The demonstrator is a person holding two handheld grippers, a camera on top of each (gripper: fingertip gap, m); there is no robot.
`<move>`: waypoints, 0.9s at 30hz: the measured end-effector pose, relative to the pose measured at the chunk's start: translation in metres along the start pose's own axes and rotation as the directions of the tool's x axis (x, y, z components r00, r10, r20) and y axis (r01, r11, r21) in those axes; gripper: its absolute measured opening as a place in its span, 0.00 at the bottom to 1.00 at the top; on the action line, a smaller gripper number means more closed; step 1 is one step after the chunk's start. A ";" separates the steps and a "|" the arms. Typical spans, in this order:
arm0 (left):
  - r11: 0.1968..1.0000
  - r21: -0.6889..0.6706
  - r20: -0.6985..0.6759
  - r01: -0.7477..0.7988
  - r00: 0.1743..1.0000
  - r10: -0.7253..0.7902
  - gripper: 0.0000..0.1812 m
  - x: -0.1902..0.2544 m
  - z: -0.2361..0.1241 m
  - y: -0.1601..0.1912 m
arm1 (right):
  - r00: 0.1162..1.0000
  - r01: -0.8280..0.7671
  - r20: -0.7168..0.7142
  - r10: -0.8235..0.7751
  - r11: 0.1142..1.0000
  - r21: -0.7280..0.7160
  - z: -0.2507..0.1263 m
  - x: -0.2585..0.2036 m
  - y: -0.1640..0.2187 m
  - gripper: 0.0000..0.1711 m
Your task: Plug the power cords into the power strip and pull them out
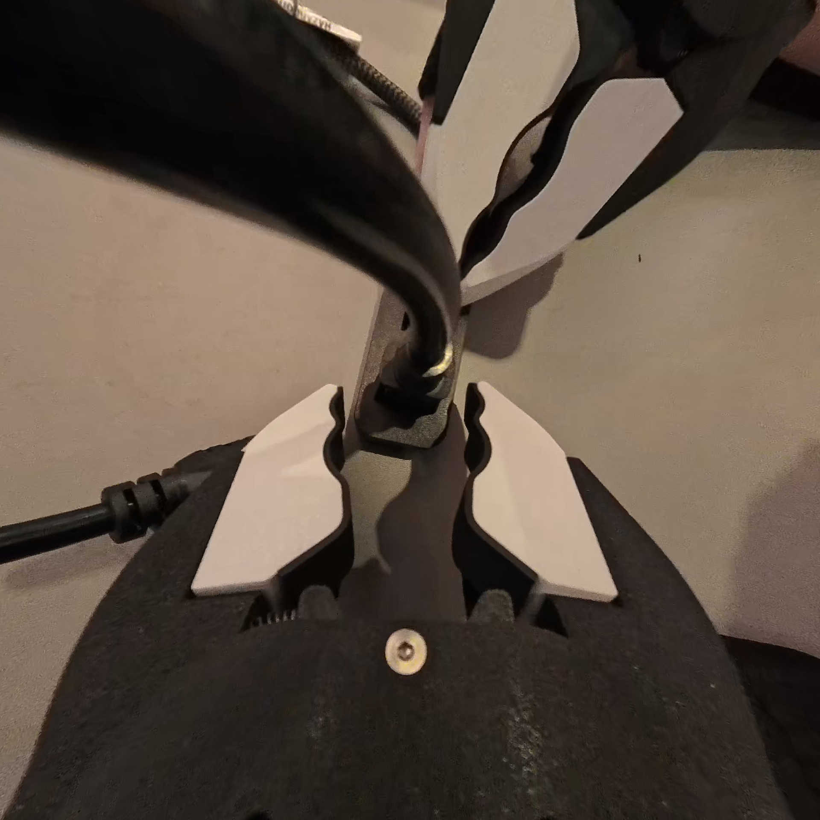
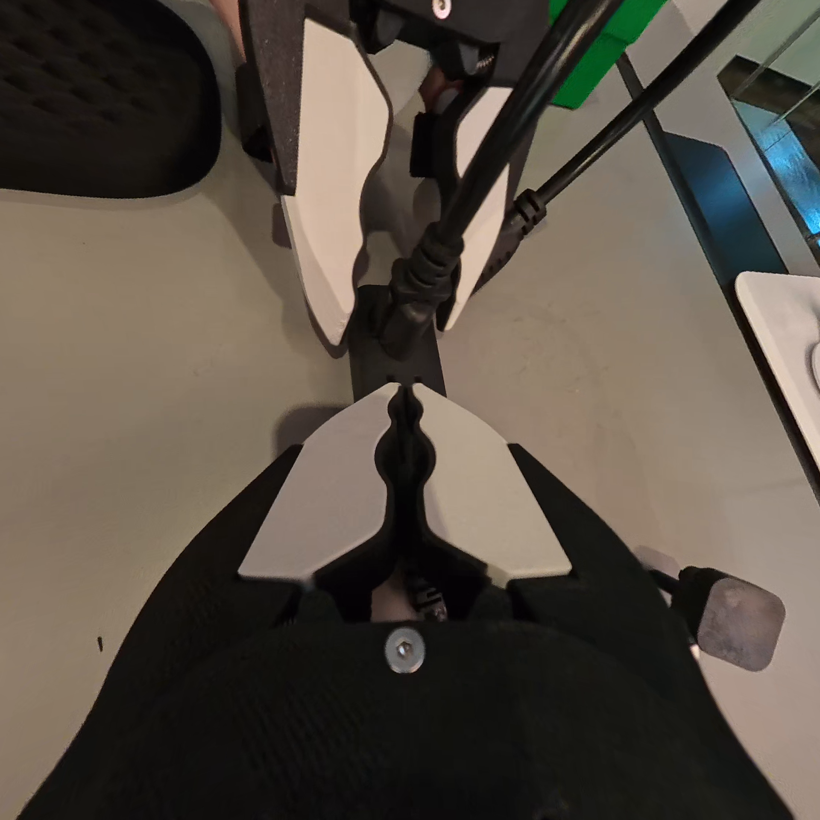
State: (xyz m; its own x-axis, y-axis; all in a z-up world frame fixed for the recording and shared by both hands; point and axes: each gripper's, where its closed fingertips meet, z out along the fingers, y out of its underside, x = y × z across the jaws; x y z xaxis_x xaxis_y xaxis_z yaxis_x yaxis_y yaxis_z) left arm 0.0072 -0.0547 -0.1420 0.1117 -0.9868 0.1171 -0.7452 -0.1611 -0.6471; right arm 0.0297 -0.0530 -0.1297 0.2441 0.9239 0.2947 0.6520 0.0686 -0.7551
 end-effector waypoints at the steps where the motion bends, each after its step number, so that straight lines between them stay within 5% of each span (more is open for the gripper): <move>1: 1.000 -0.002 0.006 0.000 1.000 0.000 0.28 -0.001 0.000 0.000 | 1.000 -0.017 -0.004 0.017 1.000 -0.003 -0.001 0.002 0.002 0.02; 7: 1.000 0.027 0.027 -0.012 1.000 0.011 0.28 -0.003 0.003 -0.003 | 0.960 -0.276 0.103 0.260 0.938 0.207 -0.005 0.008 -0.037 0.01; 19: 0.996 0.083 0.004 0.021 1.000 -0.022 0.29 -0.003 0.001 -0.006 | 0.982 -0.189 0.042 0.184 0.944 0.269 -0.009 0.015 -0.049 0.01; 20: 0.996 0.082 0.005 0.021 1.000 -0.021 0.29 -0.003 0.001 -0.006 | 0.981 -0.191 0.021 0.193 0.940 0.282 -0.010 0.019 -0.050 0.11; 21: 0.997 0.081 0.007 0.018 1.000 -0.019 0.29 -0.003 0.001 -0.006 | 0.979 -0.193 -0.010 0.204 0.937 0.291 -0.011 0.024 -0.050 0.46; 22: 0.997 0.080 0.009 0.016 1.000 -0.016 0.29 -0.003 0.002 -0.006 | 0.983 -0.169 -0.019 0.182 0.941 0.292 -0.013 0.024 -0.049 0.48; 24: 0.997 0.078 0.010 0.012 1.000 -0.013 0.30 -0.002 0.002 -0.006 | 0.996 -0.019 -0.077 0.050 0.934 0.356 -0.025 0.020 -0.059 0.30; 27: 0.997 0.077 0.008 0.007 1.000 -0.008 0.30 -0.002 0.002 -0.006 | 0.976 0.175 -0.195 -0.095 0.876 0.449 -0.042 0.014 -0.075 0.29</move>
State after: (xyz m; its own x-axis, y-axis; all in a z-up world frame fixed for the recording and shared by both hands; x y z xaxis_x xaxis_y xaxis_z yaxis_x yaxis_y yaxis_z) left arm 0.0127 -0.0520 -0.1400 0.1229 -0.9856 0.1159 -0.6913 -0.1688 -0.7026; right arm 0.0146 -0.0611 -0.0445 0.3161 0.8219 0.4740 0.2912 0.3914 -0.8729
